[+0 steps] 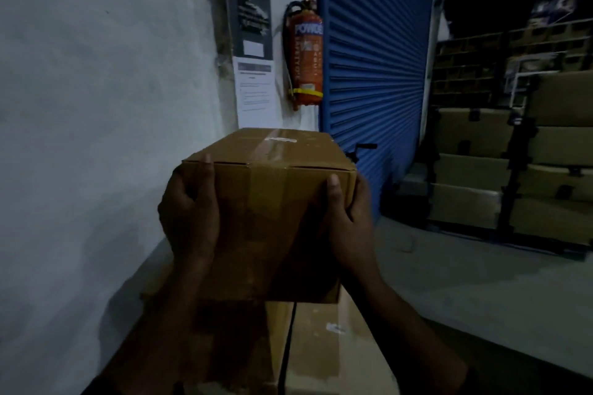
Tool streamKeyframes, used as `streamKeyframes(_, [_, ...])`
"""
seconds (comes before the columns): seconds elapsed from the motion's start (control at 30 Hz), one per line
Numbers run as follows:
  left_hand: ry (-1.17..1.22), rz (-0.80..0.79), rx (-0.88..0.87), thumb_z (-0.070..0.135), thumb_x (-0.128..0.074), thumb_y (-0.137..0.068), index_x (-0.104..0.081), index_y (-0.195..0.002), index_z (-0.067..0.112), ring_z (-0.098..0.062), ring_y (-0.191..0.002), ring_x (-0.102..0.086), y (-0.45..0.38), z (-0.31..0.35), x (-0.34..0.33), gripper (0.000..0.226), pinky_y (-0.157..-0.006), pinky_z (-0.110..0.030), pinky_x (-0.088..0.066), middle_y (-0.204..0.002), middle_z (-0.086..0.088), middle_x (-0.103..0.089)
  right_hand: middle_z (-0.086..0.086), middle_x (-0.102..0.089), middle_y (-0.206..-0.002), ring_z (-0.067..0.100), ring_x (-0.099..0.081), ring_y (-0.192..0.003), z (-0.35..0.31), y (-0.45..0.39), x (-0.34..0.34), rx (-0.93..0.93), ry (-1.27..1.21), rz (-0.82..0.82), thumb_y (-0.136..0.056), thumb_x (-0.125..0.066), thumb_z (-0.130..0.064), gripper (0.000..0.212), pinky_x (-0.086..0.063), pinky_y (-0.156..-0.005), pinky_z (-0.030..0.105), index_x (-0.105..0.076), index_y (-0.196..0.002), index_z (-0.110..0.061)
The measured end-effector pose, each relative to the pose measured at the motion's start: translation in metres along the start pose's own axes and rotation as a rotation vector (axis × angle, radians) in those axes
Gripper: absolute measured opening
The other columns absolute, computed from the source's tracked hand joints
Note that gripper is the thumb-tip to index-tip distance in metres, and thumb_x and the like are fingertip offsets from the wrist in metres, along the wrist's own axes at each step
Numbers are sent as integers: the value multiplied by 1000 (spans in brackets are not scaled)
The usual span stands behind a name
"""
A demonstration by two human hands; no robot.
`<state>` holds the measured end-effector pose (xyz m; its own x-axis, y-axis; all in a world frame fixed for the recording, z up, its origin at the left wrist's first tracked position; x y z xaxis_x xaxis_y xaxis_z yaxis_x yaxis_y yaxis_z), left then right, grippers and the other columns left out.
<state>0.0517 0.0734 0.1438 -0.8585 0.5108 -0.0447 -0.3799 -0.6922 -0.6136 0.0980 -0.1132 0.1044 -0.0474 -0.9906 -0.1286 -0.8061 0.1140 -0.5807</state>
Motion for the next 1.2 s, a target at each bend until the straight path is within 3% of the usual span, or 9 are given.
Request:
streamKeyframes(0.13, [87,-87,-24,66,-37,-91,-64,-108,21,7,-82,-54,54,32,-37,56,-77,-11,-39,-94,12,-62,-6,-56,-117,-6,-54,-101,-17,8,84,-23,28,149,-89,-42,-60,48,-41,-76,9,-45,-120,-23])
streamKeyframes(0.23, [147,-158,-16,59,-43,-94,-62,-98,18,4,-74,-52,105,45,-68,45,-62,-1,-33,-84,9,-58,-3,-56,-110,1,-55,-99,-23,21,150,-82,63,268,-87,-45,-62,50,-45,-81,22,-44,-113,-19])
streamKeyframes(0.33, [191,-245,49,49,-53,-98,-63,-101,20,-6,-85,-52,166,51,-96,31,-72,-13,-37,-90,8,-57,-9,-53,-109,1,-54,-100,-22,44,214,-145,122,344,-92,-51,-52,39,-45,-83,28,-44,-114,-21])
streamKeyframes(0.47, [288,-351,123,61,-49,-85,-63,-95,33,8,-84,-57,257,48,-124,32,-76,-17,-44,-89,21,-63,-7,-53,-109,3,-53,-98,-17,88,299,-215,218,428,-93,-57,-41,31,-43,-75,27,-45,-112,-21])
streamKeyframes(0.67, [257,-519,318,50,-50,-85,-65,-104,18,-18,-90,-60,387,23,-128,40,-75,-33,-43,-94,0,-64,-6,-53,-106,5,-55,-95,10,173,389,-346,317,475,-92,-62,-34,27,-45,-73,27,-44,-108,-23])
streamKeyframes(0.8, [191,-623,423,54,-51,-80,-65,-105,23,-15,-97,-61,449,-8,-110,42,-86,-39,-49,-103,7,-65,-5,-55,-105,11,-57,-95,38,227,427,-501,363,427,-85,-64,-41,27,-50,-78,37,-44,-102,-32])
streamKeyframes(0.9, [93,-664,472,61,-49,-74,-63,-99,27,-18,-93,-63,479,-31,-89,44,-80,-42,-52,-101,2,-66,-7,-52,-108,9,-55,-98,48,254,441,-606,371,368,-83,-63,-43,35,-47,-76,33,-44,-109,-28])
streamKeyframes(1.13, [-116,-772,365,31,-69,-92,-49,-61,12,-10,-49,-44,510,-41,-49,41,-51,-30,-33,-54,1,-46,-9,-55,-111,9,-56,-102,71,295,478,-673,587,225,-85,-67,-22,27,-52,-80,32,-56,-109,-30])
streamKeyframes(1.2, [-105,-869,357,43,-69,-86,-47,-56,15,-9,-46,-44,523,-46,-42,46,-48,-27,-33,-50,4,-45,-8,-53,-111,11,-57,-99,77,298,485,-675,753,99,-85,-68,-25,21,-53,-83,35,-59,-103,-31])
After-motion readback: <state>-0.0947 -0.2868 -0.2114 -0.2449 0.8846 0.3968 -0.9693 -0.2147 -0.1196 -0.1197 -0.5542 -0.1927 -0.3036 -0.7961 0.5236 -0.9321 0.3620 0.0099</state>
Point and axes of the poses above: each hand's wrist, its own y-axis away from the middle knuckle, its own x-axis out of the back of the hand, z = x × y, the point moved 1 cm from there along -y, towards the middle knuckle
